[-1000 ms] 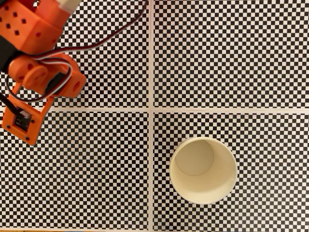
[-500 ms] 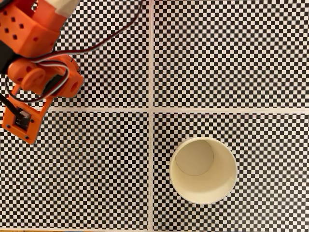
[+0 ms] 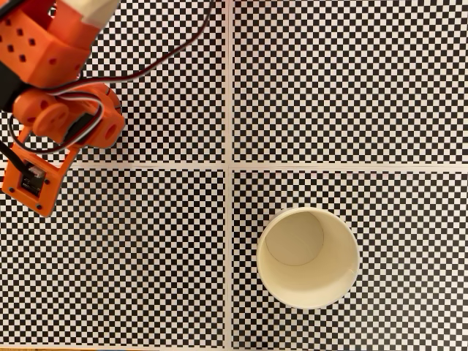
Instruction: Grasp basketball and place into cup.
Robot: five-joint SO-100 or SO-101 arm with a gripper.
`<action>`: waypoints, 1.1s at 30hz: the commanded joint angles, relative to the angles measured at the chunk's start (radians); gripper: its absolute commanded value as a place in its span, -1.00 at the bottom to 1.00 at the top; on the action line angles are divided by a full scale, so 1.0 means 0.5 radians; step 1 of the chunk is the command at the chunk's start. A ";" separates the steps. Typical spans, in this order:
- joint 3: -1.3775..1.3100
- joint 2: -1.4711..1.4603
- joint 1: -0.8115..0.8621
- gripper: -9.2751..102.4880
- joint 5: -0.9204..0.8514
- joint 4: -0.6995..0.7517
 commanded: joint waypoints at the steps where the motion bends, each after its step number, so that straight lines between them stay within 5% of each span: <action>1: -0.006 0.009 0.018 -0.27 -0.028 -0.034; 10: 0.064 0.150 0.046 -0.76 -0.144 -0.061; 20: 0.279 0.706 -0.166 -0.78 -0.138 -0.012; 33: 0.736 1.770 -0.969 -0.69 0.245 0.046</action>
